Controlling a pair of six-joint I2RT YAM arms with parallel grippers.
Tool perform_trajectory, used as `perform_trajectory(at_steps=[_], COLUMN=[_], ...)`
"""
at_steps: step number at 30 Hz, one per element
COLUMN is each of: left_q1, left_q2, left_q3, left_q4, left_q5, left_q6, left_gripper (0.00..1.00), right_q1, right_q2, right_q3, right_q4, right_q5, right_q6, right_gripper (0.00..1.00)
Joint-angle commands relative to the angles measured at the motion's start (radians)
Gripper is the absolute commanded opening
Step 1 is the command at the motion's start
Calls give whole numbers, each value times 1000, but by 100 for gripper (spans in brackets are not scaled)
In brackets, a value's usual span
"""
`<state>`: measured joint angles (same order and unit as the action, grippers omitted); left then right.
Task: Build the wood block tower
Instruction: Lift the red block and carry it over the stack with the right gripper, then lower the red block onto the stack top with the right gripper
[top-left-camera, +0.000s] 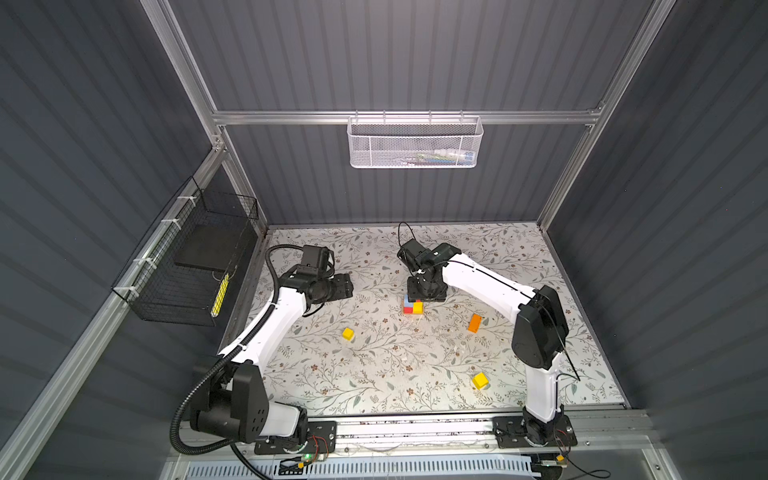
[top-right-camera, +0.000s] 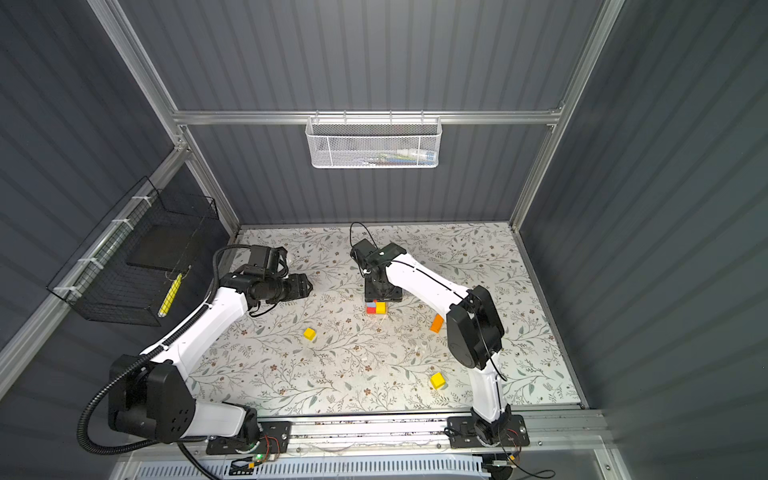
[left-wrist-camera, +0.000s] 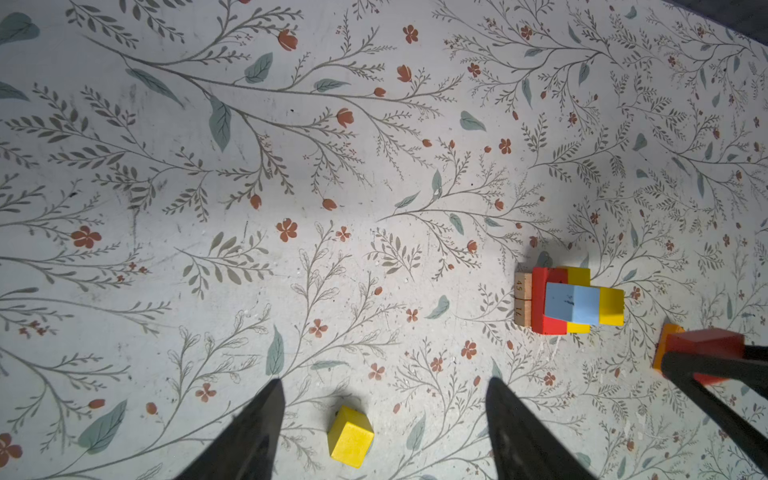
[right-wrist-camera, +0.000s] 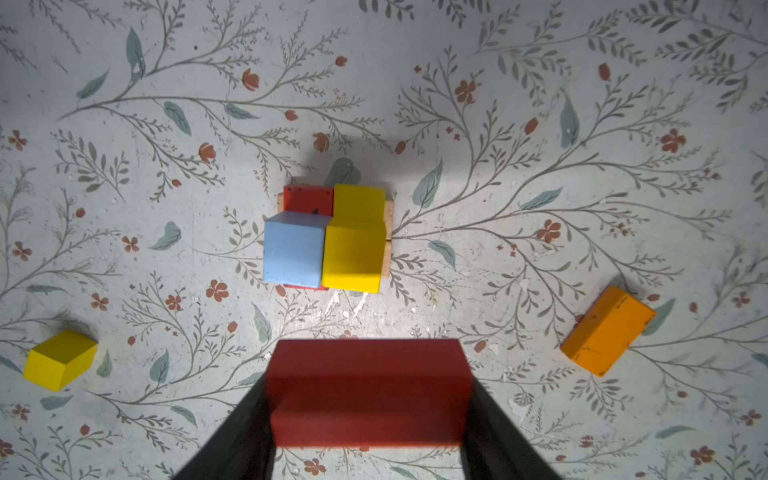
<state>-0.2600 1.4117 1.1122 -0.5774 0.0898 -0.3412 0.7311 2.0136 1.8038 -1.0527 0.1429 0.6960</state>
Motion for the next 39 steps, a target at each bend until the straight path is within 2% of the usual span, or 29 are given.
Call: perform_trajectory(at_steps=[1,11,39], left_q1=[8,11,24], left_q2=[10,27,43], left_q3=[40,41,35], left_q4=[-39,-43,-24], left_q5=[25,33,73], left_q6=[13,22,25], left_gripper=[76,76,76], right_q1=[-2,-4,-7], right_q2=[41,166,246], right_q3=[58,205,254], right_q4=[-44,-100,-104], right_q5=[-1,9,11], right_q6=[42,67,89], right_gripper=[47,46,48])
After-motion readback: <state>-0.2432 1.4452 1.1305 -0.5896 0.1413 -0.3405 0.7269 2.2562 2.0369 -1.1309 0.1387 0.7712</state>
